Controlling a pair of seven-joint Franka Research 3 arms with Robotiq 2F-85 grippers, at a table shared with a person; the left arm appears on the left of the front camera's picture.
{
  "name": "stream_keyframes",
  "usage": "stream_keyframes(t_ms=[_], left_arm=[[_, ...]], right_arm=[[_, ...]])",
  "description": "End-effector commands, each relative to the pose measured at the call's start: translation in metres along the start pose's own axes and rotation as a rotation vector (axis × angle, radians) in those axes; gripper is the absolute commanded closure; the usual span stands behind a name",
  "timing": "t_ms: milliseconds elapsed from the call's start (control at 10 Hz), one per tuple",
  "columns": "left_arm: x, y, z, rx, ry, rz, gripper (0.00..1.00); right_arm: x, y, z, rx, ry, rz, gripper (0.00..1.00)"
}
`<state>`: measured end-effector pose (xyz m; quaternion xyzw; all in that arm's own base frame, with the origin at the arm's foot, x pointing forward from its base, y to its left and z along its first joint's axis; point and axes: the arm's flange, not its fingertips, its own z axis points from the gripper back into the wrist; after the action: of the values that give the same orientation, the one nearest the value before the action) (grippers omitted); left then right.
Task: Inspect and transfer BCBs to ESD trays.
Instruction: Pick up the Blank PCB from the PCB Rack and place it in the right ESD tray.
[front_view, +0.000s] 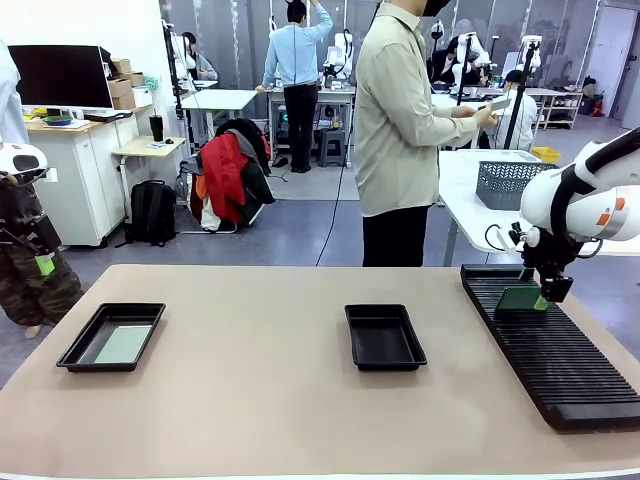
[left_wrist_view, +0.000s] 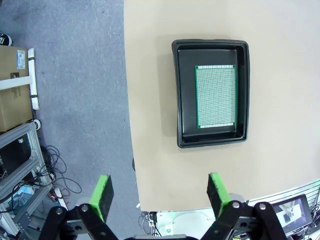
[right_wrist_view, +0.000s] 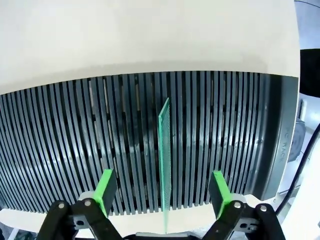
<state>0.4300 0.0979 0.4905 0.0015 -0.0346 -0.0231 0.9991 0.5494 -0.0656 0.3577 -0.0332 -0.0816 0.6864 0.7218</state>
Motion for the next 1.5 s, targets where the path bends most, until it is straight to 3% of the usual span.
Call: stream_keyframes(t_ms=[0, 1400], left_arm=[[0.0001, -0.0003, -0.0013, -0.001, -0.008, 0.004, 0.0], [0.0001, -0.0003, -0.0013, -0.001, -0.008, 0.004, 0.0]], right_arm=[[-0.0002, 0.0022, -0.0046, -0.035, -0.036, -0.004, 0.11], [0.0003, -0.0004, -0.001, 0.003, -0.005, -0.013, 0.75]])
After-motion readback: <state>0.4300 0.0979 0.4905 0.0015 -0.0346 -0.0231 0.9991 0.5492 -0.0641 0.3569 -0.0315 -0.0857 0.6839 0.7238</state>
